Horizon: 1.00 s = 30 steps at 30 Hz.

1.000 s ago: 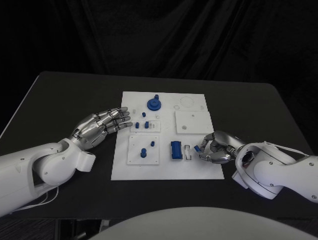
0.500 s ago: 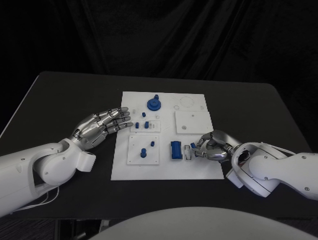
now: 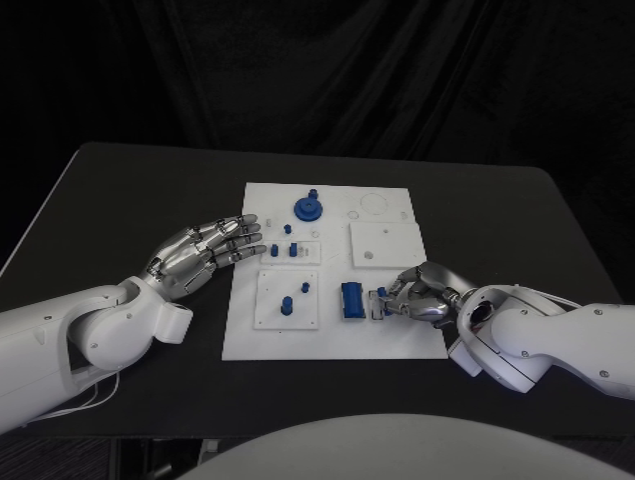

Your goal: Assemble the parts on the task board

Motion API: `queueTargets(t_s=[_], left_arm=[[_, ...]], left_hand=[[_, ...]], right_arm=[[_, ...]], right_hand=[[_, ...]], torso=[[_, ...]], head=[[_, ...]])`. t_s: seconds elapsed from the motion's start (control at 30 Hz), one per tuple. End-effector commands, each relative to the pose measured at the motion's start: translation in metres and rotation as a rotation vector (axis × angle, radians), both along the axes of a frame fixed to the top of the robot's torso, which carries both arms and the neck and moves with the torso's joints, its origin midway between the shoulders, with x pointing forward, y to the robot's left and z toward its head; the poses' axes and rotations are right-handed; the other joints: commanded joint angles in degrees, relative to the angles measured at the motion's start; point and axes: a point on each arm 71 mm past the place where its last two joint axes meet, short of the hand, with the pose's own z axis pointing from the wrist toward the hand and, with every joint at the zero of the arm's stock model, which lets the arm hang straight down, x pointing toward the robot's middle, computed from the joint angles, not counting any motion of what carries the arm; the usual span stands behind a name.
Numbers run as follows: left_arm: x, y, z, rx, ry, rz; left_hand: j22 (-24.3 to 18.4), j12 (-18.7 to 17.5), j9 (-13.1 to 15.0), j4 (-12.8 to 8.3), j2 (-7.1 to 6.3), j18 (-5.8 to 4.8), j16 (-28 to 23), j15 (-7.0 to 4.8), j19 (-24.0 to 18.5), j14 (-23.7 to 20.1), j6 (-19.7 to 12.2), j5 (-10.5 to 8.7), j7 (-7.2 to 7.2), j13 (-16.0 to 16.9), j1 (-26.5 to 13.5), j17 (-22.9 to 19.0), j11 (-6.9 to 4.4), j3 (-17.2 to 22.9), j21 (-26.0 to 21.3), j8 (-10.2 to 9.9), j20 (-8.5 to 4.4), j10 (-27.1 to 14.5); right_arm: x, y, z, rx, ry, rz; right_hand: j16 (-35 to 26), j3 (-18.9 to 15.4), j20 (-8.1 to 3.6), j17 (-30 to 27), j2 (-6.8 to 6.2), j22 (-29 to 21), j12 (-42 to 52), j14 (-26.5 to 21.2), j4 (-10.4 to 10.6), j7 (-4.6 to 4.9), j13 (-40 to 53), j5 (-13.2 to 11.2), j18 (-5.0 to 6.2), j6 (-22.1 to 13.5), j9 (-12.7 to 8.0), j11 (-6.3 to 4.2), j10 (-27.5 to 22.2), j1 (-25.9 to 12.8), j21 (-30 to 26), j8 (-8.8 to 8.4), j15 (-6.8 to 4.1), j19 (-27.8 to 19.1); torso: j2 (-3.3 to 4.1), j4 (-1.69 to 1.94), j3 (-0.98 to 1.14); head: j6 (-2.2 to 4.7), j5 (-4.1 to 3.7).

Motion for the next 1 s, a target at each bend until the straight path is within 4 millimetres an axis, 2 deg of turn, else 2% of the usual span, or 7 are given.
queueTargets(t_s=[0.03, 0.33, 0.47, 0.5, 0.6, 0.8, 1.0], left_arm=[[-0.0006, -0.0017, 0.0005, -0.017, -0.003, -0.008], [-0.0004, -0.0018, 0.0002, -0.017, -0.003, -0.008], [-0.0004, -0.0019, 0.0001, -0.016, -0.003, -0.009], [-0.0004, -0.0019, 0.0001, -0.016, -0.002, -0.009], [-0.0003, -0.0021, -0.0001, -0.017, -0.002, -0.010], [-0.0002, -0.0024, -0.0004, -0.017, -0.001, -0.011], [-0.0004, -0.0020, -0.0009, -0.016, 0.000, -0.010]], left_hand=[[0.0, -0.3, 0.0, 0.0, -0.11, -0.35, 0.2, -0.06, 0.4, -0.4, 0.3, -0.25, 1.72, 0.0, -0.6, 0.1, -0.01, 0.3, -0.2, 0.1, -0.02, 0.4], [0.0, -0.3, 0.0, 0.0, -0.11, -0.35, 0.2, -0.06, 0.4, -0.4, 0.3, -0.25, 1.72, 0.0, -0.6, 0.1, -0.01, 0.3, -0.2, 0.1, -0.02, 0.4], [0.0, -0.3, 0.0, 0.0, -0.11, -0.35, 0.2, -0.06, 0.4, -0.4, 0.3, -0.25, 1.72, 0.0, -0.6, 0.1, -0.01, 0.3, -0.2, 0.1, -0.02, 0.4], [0.0, -0.3, 0.0, 0.0, -0.11, -0.35, 0.2, -0.06, 0.4, -0.4, 0.3, -0.25, 1.72, 0.0, -0.6, 0.1, -0.01, 0.3, -0.2, 0.1, -0.02, 0.4], [0.0, -0.3, 0.0, 0.0, -0.11, -0.35, 0.2, -0.06, 0.4, -0.4, 0.3, -0.25, 1.72, 0.0, -0.6, 0.1, -0.01, 0.3, -0.2, 0.1, -0.02, 0.4], [0.0, -0.3, 0.0, 0.0, -0.11, -0.35, 0.2, -0.06, 0.4, -0.4, 0.3, -0.25, 1.72, 0.0, -0.6, 0.1, -0.01, 0.3, -0.2, 0.1, -0.02, 0.4], [-0.1, -0.3, 0.0, 0.1, -0.15, -0.34, 0.2, -0.07, 0.4, -0.5, 0.2, -0.32, 1.74, 0.0, -0.6, 0.1, -0.03, 0.5, -0.2, 0.1, -0.02, 0.4]], right_arm=[[-0.0005, 0.0006, -0.0020, -0.007, 0.023, 0.006], [0.0009, 0.0035, -0.0021, -0.008, 0.011, 0.017], [0.0013, 0.0040, -0.0024, -0.014, 0.010, 0.022], [0.0014, 0.0040, -0.0025, -0.016, 0.011, 0.022], [0.0017, 0.0040, -0.0031, -0.026, 0.013, 0.026], [0.0026, 0.0041, -0.0037, -0.035, 0.010, 0.033], [0.0033, 0.0045, -0.0023, -0.029, -0.012, 0.035]], right_hand=[[0.0, -0.5, -0.32, 4.6, 0.12, 11.5, 0.2, 4.1, -0.1, 0.37, 15.1, 0.0, -0.40, 0.0, 0.0, -0.07, 6.0, -0.7, -0.2, -0.25, -0.10, 2.4], [0.0, -2.1, -0.22, 4.5, 0.58, 11.5, 0.2, 4.0, 0.3, 0.48, 15.1, -1.0, -0.39, -0.1, 0.2, 0.03, 6.0, -1.4, -0.2, -0.66, 0.00, 2.3], [-0.1, -3.5, -0.14, 4.4, 0.90, 11.4, 0.2, 4.0, 0.6, 0.55, 15.1, -4.0, -0.36, -0.2, 0.4, 0.11, 6.0, -1.8, -0.4, -1.05, 0.06, 2.3], [-0.1, -4.5, -0.08, 4.3, 0.97, 11.4, 0.2, 4.0, 1.1, 0.68, 15.1, -6.3, -0.33, -0.3, 0.5, 0.22, 6.0, -2.3, -0.5, -1.30, 0.16, 2.2], [-0.2, -6.4, 0.05, 4.1, 1.09, 11.3, 0.2, 3.9, 1.9, 0.87, 15.1, -8.5, -0.30, -0.4, 0.7, 0.40, 6.0, -3.3, -0.6, -1.69, 0.31, 2.1], [-0.5, -10.7, 0.29, 3.6, 1.90, 11.1, 0.2, 3.9, 4.2, 1.02, 15.1, -15.5, -0.13, -0.6, 1.2, 0.58, 6.0, -5.4, -1.3, -2.49, 0.49, 1.9], [-0.5, -13.1, 0.28, 3.5, 2.50, 11.1, 0.2, 3.9, 5.4, 0.93, 15.1, -19.0, -0.11, -0.5, 1.7, 0.51, 6.0, -6.1, -1.4, -2.76, 0.44, 1.8]], torso=[[0.00, 0.00, 0.02], [0.01, -0.05, 0.01], [0.02, -0.06, 0.02], [0.01, -0.04, 0.03], [0.00, -0.05, 0.03], [-0.01, -0.05, 0.03], [-0.01, -0.05, 0.02]], head=[[-0.01, 0.00], [-0.01, 0.09], [-0.01, 0.11], [-0.01, 0.11], [-0.01, 0.16], [-0.01, 0.21], [-0.01, 0.26]])
